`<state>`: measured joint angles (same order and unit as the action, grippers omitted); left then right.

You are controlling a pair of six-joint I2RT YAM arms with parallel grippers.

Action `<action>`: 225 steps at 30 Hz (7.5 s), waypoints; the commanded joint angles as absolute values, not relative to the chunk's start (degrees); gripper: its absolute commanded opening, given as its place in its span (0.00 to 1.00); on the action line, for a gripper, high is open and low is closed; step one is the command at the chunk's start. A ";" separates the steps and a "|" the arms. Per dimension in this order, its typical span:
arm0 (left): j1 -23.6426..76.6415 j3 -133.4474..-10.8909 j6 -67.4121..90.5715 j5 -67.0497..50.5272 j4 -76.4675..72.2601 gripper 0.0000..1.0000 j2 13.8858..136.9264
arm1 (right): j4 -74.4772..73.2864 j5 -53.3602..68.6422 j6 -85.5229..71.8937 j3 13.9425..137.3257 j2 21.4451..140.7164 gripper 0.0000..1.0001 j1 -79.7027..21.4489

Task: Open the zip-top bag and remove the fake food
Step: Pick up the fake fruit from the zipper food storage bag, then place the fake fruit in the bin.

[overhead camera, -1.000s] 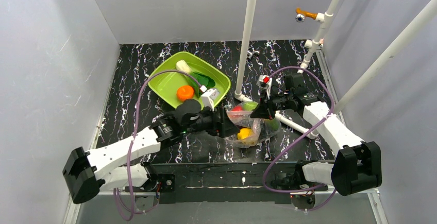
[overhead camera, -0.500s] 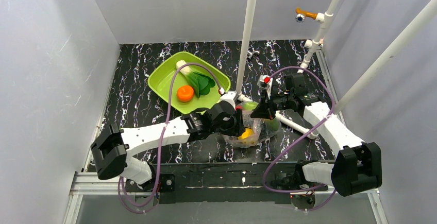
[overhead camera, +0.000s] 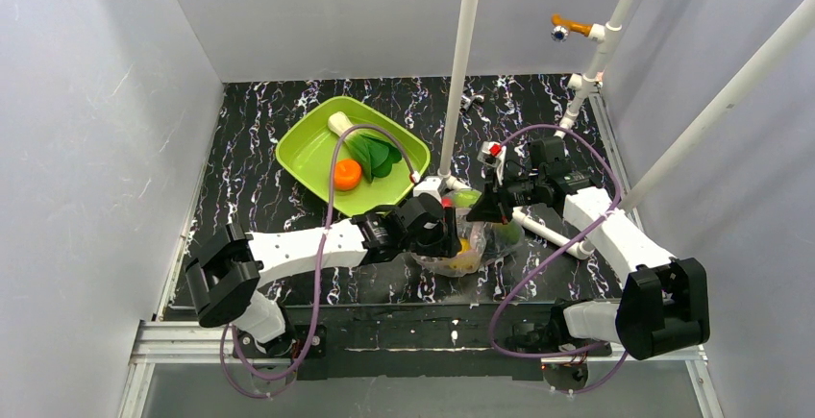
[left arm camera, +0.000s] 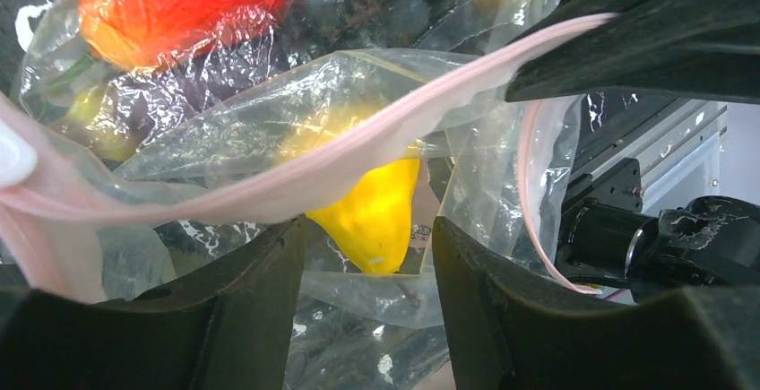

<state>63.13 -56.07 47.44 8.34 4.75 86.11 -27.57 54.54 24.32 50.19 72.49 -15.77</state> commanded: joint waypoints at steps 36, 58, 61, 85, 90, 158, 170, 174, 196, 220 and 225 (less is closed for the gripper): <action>63.18 -56.62 50.39 3.20 6.15 0.68 93.13 | -29.71 54.85 26.99 51.72 72.20 0.01 -15.82; 63.21 -60.81 49.70 4.18 7.91 0.77 103.19 | -30.05 54.83 27.32 51.81 72.82 0.01 -16.87; 63.12 -60.60 48.82 5.68 7.57 0.76 103.26 | -30.22 54.84 27.47 52.02 72.86 0.01 -16.96; 63.01 -54.13 38.27 13.24 -13.81 0.81 96.96 | -31.34 55.45 28.02 52.61 73.17 0.01 -17.14; 63.01 -53.87 37.74 13.88 -15.78 0.80 96.72 | -31.46 55.55 27.95 52.73 73.30 0.01 -17.19; 57.92 -47.60 37.85 3.49 -8.70 0.00 75.45 | -31.55 52.89 27.98 53.16 74.27 0.01 -17.21; 54.24 -45.73 39.29 -3.75 -7.84 0.00 75.93 | -24.72 44.28 21.22 51.51 72.01 0.01 -17.14; 53.25 -47.06 39.37 0.88 -5.10 0.00 74.94 | -30.75 55.24 27.33 52.82 72.93 0.01 -17.27; 51.41 -50.43 44.12 12.16 -8.65 0.00 76.30 | -34.39 50.43 31.22 53.90 74.84 0.01 -21.36; 31.23 -44.70 33.01 3.57 2.35 0.00 63.40 | -34.38 50.36 30.34 54.37 75.37 0.01 -20.74; 28.66 -46.36 28.55 2.70 5.50 0.00 64.95 | -34.51 50.37 30.52 54.41 75.41 0.01 -20.74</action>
<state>30.13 -43.81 34.17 4.14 1.34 64.60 -34.59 49.87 30.02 51.99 75.18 -21.02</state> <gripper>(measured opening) 0.633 0.033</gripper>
